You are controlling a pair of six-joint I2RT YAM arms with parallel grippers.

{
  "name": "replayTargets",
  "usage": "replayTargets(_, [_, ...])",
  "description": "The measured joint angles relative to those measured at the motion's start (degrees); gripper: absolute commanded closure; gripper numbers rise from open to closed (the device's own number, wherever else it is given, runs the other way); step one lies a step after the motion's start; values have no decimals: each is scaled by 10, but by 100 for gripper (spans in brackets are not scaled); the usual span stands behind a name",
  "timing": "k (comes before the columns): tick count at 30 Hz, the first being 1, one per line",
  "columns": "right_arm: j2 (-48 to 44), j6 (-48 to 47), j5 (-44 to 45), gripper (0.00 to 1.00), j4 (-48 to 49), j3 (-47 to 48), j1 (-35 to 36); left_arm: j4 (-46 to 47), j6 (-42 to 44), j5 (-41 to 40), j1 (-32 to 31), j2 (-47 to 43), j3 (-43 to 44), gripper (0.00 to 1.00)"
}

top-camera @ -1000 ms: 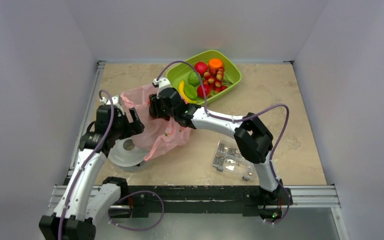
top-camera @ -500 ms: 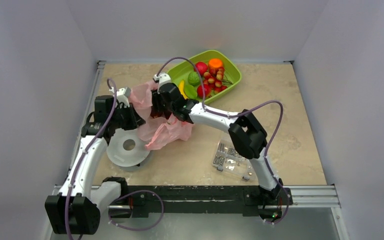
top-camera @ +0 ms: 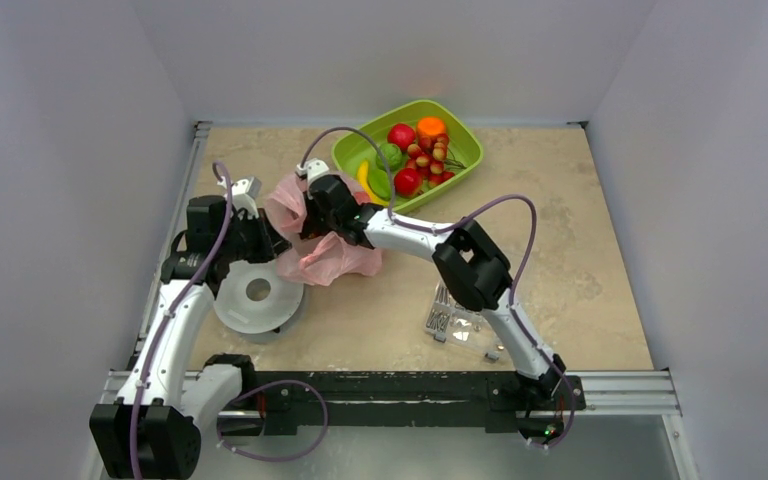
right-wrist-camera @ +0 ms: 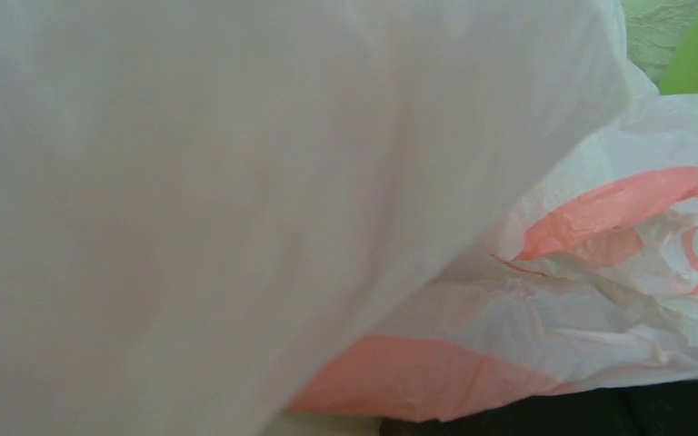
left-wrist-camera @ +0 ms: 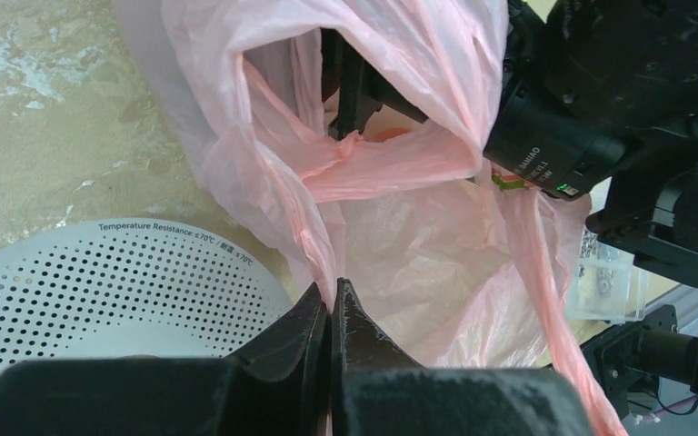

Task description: Take the fake fruits out of the plastic bag

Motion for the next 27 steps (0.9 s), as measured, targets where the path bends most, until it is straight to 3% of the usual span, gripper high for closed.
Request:
replayTargets(6, [33, -6, -1, 9, -2, 29, 0, 2, 0, 3, 0, 5, 0, 100])
replayTargets(12, [63, -8, -5, 30, -12, 59, -1, 2, 0, 3, 0, 7, 0, 100])
replayTargets(21, [60, -9, -28, 74, -16, 57, -3, 2, 0, 2, 0, 9, -1, 100])
replayTargets(27, [-9, 5, -40, 84, -24, -16, -4, 1, 0, -5, 0, 8, -3, 100])
